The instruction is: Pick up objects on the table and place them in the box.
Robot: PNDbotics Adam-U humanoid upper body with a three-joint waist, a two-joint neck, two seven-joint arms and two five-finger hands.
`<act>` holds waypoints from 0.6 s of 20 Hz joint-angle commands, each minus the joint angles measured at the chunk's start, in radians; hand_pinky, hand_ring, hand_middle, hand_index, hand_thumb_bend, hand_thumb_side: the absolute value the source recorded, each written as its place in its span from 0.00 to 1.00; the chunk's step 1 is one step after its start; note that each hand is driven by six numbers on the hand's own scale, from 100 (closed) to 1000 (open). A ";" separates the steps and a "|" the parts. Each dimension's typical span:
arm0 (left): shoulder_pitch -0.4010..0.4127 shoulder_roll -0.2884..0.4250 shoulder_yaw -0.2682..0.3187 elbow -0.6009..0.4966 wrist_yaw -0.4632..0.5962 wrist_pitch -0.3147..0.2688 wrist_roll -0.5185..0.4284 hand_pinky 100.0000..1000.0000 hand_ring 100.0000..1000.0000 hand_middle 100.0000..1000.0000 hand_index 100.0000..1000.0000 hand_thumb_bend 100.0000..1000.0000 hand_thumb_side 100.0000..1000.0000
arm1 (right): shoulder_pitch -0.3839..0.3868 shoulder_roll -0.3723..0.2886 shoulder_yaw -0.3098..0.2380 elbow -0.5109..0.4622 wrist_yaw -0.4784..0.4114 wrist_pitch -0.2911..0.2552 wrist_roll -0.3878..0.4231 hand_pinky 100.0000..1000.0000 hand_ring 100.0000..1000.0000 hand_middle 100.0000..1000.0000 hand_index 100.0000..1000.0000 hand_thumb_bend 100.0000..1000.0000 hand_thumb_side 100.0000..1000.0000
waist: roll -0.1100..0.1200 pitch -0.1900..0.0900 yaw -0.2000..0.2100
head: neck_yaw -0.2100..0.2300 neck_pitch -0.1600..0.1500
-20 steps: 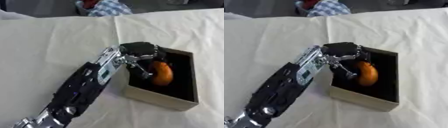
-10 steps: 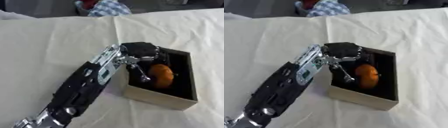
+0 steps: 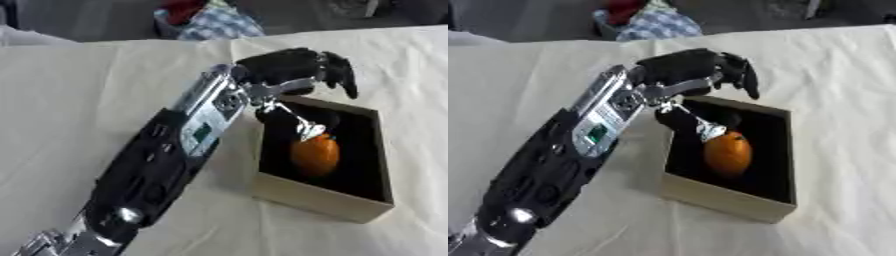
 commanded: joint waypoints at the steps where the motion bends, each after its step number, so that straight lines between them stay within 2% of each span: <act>1: -0.016 0.046 0.030 -0.094 0.062 0.045 0.022 0.55 0.70 0.74 0.76 0.04 0.12 | -0.005 -0.014 -0.009 -0.018 0.003 -0.003 0.000 0.53 0.65 0.54 0.75 0.00 0.73 | -0.004 -0.029 0.004 | -0.011 0.003; 4: 0.011 0.111 0.064 -0.191 0.135 0.097 0.055 0.55 0.70 0.74 0.74 0.02 0.15 | 0.002 -0.021 -0.012 -0.018 0.008 -0.002 -0.002 0.53 0.65 0.54 0.75 0.00 0.73 | 0.000 -0.038 0.017 | -0.028 0.013; 9: 0.088 0.232 0.150 -0.338 0.292 0.216 0.150 0.55 0.69 0.74 0.72 0.00 0.31 | 0.009 -0.030 -0.017 -0.018 0.016 0.000 -0.008 0.53 0.65 0.54 0.75 0.00 0.73 | 0.002 -0.046 0.041 | -0.058 0.023; 12: 0.138 0.292 0.195 -0.414 0.379 0.264 0.190 0.55 0.69 0.74 0.71 0.00 0.39 | 0.012 -0.035 -0.019 -0.018 0.019 0.002 -0.010 0.53 0.65 0.54 0.75 0.00 0.73 | 0.000 -0.049 0.053 | -0.069 0.027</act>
